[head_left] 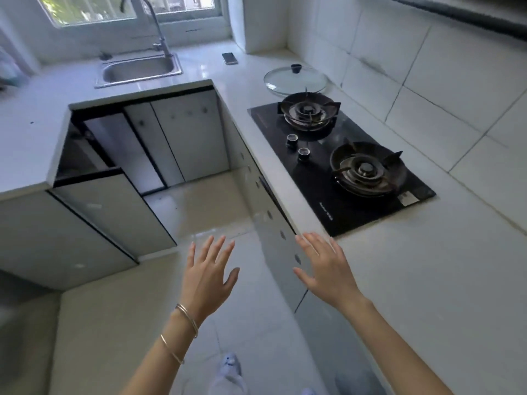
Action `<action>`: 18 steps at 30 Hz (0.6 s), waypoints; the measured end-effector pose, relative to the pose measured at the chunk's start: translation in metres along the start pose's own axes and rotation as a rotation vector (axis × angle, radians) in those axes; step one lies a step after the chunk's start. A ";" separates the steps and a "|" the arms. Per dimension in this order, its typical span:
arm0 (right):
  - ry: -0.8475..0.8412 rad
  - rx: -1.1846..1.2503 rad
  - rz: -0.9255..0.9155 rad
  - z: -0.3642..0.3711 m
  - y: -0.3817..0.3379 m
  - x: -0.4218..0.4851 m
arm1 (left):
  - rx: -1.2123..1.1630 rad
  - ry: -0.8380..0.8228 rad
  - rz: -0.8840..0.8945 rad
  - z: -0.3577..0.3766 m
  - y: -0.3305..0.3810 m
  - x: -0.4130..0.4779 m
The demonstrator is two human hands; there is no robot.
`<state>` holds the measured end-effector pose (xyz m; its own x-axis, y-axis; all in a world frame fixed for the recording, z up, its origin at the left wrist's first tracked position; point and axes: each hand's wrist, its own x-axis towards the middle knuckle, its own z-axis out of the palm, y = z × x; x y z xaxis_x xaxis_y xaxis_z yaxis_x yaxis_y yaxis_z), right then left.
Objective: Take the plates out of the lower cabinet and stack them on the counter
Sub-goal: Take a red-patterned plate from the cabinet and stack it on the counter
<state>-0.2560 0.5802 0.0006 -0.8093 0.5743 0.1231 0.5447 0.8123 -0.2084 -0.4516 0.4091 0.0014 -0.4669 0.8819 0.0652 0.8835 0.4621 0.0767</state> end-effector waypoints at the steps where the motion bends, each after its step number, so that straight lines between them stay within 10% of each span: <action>1: -0.001 -0.020 -0.018 0.003 -0.014 0.011 | 0.007 0.007 0.000 -0.003 -0.017 0.002; 18: -0.040 -0.054 -0.285 0.043 -0.188 0.187 | -0.030 0.060 -0.152 -0.028 -0.213 0.040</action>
<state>-0.5192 0.5299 0.0211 -0.9390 0.3182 0.1309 0.3038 0.9453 -0.1190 -0.6593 0.3434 0.0160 -0.5972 0.7945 0.1102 0.8015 0.5858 0.1198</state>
